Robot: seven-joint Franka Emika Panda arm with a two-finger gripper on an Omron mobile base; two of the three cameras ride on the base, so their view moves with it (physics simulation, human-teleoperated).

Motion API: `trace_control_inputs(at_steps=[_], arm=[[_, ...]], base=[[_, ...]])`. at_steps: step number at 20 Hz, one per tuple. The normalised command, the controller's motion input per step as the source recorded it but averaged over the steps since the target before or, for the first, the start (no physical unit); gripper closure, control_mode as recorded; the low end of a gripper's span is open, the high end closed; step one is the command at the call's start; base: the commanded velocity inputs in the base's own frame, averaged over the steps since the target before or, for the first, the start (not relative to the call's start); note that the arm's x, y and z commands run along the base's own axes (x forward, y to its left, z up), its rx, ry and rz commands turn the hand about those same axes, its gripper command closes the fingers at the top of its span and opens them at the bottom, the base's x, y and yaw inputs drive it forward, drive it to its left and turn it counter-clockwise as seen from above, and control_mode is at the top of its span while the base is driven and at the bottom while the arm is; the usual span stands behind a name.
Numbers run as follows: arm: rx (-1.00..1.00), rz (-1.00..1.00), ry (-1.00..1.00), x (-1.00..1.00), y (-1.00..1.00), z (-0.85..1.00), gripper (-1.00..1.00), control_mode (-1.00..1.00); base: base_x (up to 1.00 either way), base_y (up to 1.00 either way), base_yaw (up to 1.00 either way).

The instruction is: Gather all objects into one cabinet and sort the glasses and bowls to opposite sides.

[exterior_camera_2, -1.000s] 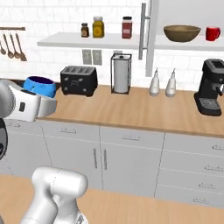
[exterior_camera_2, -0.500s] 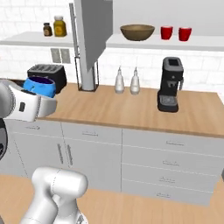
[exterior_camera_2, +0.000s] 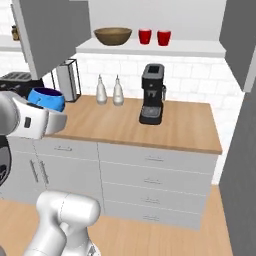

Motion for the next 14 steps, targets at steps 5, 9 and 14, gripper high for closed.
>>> trace_control_inputs(at_steps=[5, 9, 14], arm=[[0.0, 0.0, 0.0, 0.0, 0.0, 0.0, 1.0, 1.0], [0.0, 0.0, 0.0, 0.0, 0.0, 0.0, 1.0, 1.0], [0.0, 0.0, 0.0, 0.0, 0.0, 0.0, 1.0, 1.0]], base=[[0.75, -0.32, 0.0], [1.0, -0.02, 0.0], [0.85, -0.51, 0.01]])
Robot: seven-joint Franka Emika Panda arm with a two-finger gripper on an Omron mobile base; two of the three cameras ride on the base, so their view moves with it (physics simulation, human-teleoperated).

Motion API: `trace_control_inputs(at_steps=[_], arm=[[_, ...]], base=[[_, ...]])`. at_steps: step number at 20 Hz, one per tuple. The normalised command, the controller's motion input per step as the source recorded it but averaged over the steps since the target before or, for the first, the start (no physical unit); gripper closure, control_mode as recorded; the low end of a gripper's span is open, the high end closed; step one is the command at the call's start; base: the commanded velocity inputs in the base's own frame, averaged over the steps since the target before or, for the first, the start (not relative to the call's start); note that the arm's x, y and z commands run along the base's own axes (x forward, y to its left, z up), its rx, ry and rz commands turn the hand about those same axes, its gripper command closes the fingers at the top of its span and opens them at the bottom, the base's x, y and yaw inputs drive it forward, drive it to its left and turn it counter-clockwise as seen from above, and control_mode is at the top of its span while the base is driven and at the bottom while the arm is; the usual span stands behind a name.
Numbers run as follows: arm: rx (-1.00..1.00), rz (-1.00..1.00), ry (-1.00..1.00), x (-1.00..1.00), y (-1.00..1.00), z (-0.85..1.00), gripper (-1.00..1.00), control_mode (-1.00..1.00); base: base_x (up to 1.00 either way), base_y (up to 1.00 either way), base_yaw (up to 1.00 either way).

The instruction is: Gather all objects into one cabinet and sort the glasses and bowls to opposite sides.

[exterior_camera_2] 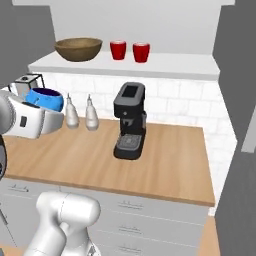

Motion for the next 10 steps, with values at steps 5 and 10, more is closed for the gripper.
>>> trace_control_inputs(at_steps=[5, 10], arm=[[0.0, 0.0, 0.0, 0.0, 0.0, 0.0, 1.0, 1.0], [0.0, 0.0, 0.0, 0.0, 0.0, 0.0, 1.0, 1.0]], base=[[0.43, -0.85, 0.02], [0.27, -0.24, 0.0]])
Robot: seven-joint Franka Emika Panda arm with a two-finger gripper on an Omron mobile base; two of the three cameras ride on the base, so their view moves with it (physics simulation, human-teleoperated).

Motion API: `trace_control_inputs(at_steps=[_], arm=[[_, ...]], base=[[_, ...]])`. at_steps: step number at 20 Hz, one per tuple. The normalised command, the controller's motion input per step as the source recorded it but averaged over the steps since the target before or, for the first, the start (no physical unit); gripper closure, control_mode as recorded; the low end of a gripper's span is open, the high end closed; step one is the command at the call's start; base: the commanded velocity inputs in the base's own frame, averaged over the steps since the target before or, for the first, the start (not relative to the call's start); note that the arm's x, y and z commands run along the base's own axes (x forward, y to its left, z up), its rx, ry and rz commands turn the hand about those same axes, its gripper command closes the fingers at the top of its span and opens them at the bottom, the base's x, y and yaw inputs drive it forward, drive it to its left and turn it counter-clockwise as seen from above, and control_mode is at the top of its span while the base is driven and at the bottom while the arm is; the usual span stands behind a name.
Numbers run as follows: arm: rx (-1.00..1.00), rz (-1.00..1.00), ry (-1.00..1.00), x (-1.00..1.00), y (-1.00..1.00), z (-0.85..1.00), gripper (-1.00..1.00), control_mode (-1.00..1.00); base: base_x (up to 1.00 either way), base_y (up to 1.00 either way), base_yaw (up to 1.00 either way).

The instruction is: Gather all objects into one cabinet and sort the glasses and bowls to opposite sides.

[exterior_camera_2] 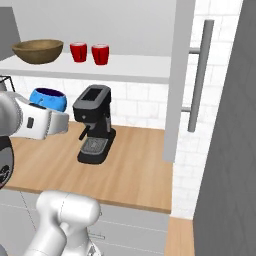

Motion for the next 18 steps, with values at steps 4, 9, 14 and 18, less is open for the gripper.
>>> trace_control_inputs(at_steps=[4, 9, 14, 18], arm=[[0.0, 0.0, 0.0, 0.0, 0.0, 0.0, 1.0, 1.0], [0.0, 0.0, 0.0, 0.0, 0.0, 0.0, 1.0, 1.0], [0.0, 0.0, 0.0, 0.0, 0.0, 0.0, 1.0, 1.0], [0.0, 0.0, 0.0, 0.0, 0.0, 0.0, 1.0, 1.0]], base=[[0.67, 0.0, 0.01], [0.93, -0.06, 0.01], [0.7, -0.01, 0.01], [0.16, 0.0, 0.0]])
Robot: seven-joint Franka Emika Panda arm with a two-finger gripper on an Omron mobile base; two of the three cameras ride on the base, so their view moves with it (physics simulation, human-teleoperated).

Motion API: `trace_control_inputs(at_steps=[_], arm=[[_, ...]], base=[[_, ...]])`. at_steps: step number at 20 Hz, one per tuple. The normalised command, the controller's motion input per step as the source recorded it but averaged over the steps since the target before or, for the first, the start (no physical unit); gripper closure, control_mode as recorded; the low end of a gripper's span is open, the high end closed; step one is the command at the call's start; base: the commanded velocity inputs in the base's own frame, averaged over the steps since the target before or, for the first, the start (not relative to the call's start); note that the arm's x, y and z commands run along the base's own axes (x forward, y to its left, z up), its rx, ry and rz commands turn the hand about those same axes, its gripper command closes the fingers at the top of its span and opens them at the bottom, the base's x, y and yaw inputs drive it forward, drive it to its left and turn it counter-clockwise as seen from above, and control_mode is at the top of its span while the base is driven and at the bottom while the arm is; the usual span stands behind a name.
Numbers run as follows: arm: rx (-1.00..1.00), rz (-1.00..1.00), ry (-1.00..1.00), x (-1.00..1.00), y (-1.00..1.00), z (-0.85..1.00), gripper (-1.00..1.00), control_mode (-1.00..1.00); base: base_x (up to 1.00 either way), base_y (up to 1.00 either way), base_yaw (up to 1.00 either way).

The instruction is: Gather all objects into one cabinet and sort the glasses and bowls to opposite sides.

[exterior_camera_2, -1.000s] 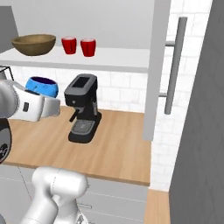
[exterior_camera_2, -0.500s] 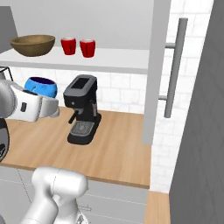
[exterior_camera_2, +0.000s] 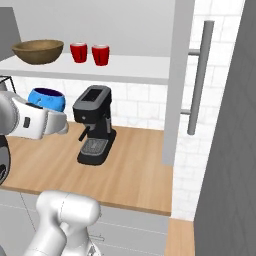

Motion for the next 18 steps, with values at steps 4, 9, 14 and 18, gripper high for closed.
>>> trace_control_inputs(at_steps=[4, 9, 14, 18], arm=[[0.0, 0.0, 0.0, 0.0, 0.0, 0.0, 1.0, 1.0], [-0.05, 0.0, -0.06, 0.04, 0.0, 0.64, 1.0, -1.0], [-0.09, 0.0, -0.04, 0.29, 0.0, 0.36, 1.0, -1.0], [-0.1, 0.0, -0.14, 0.46, -0.14, -0.03, 1.0, -1.0]], base=[[0.02, 0.0, 0.0], [0.0, 0.0, 0.0], [0.0, 0.0, 0.0], [0.0, 0.0, 0.0]])
